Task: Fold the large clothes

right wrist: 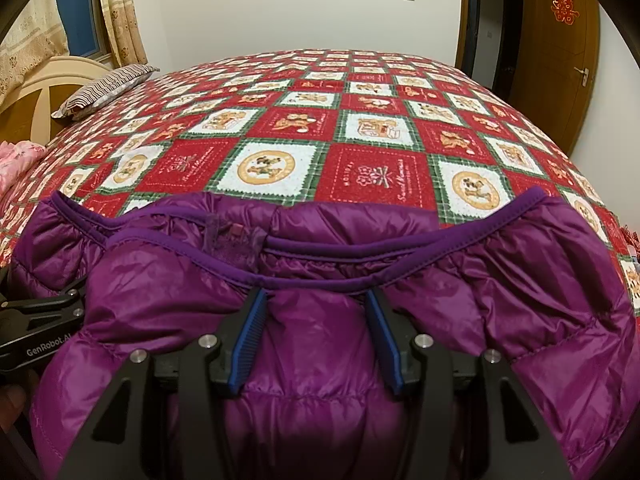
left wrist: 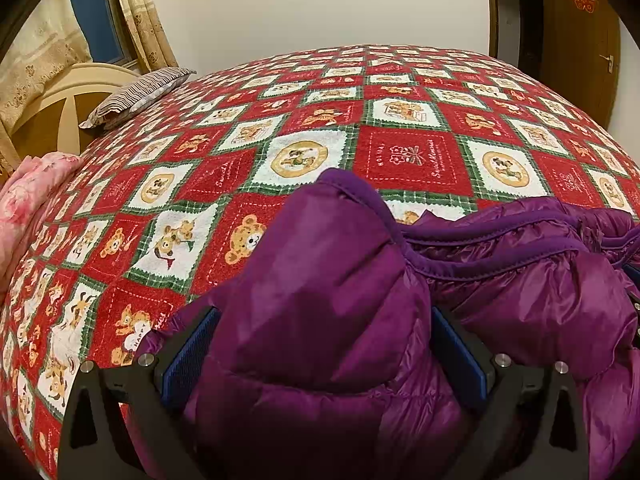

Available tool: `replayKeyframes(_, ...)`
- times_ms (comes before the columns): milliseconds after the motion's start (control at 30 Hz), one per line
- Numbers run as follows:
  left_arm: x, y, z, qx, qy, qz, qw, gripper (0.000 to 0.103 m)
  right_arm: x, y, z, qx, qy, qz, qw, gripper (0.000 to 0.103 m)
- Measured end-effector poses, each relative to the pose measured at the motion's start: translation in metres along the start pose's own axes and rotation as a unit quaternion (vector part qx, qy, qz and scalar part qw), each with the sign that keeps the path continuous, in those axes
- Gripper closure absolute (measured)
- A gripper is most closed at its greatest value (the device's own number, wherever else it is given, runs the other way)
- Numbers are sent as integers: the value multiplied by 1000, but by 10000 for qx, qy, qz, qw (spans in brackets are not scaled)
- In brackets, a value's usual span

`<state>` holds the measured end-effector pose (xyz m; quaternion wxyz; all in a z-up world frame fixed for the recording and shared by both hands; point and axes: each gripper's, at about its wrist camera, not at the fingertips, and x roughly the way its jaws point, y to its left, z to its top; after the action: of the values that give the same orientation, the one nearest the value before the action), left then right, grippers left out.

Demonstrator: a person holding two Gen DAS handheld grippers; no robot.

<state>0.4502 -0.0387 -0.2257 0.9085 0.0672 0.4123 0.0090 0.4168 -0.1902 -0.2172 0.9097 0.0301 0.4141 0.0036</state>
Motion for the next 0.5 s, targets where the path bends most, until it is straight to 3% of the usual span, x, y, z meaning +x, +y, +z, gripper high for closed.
replayKeyframes(167, -12, 6, 9, 87, 184, -25, 9998, 1, -2, 3, 4, -130, 150, -57, 9998, 48)
replayKeyframes(233, -41, 11, 7, 129, -16, -166, 9998, 1, -20, 1, 6, 0, 152, -44, 9999, 48)
replayKeyframes(333, -77, 13, -7, 138, -330, -380, 9986, 1, -64, 3, 0, 167, -217, -15, 9996, 48)
replayKeyframes(400, -83, 7, -20, 148, -380, -361, 9985, 1, -79, 11, -11, 140, -342, -91, 9993, 48)
replayKeyframes(500, -67, -7, -36, 289, -207, -92, 9993, 1, -67, 24, -35, 61, -75, -174, 9998, 48)
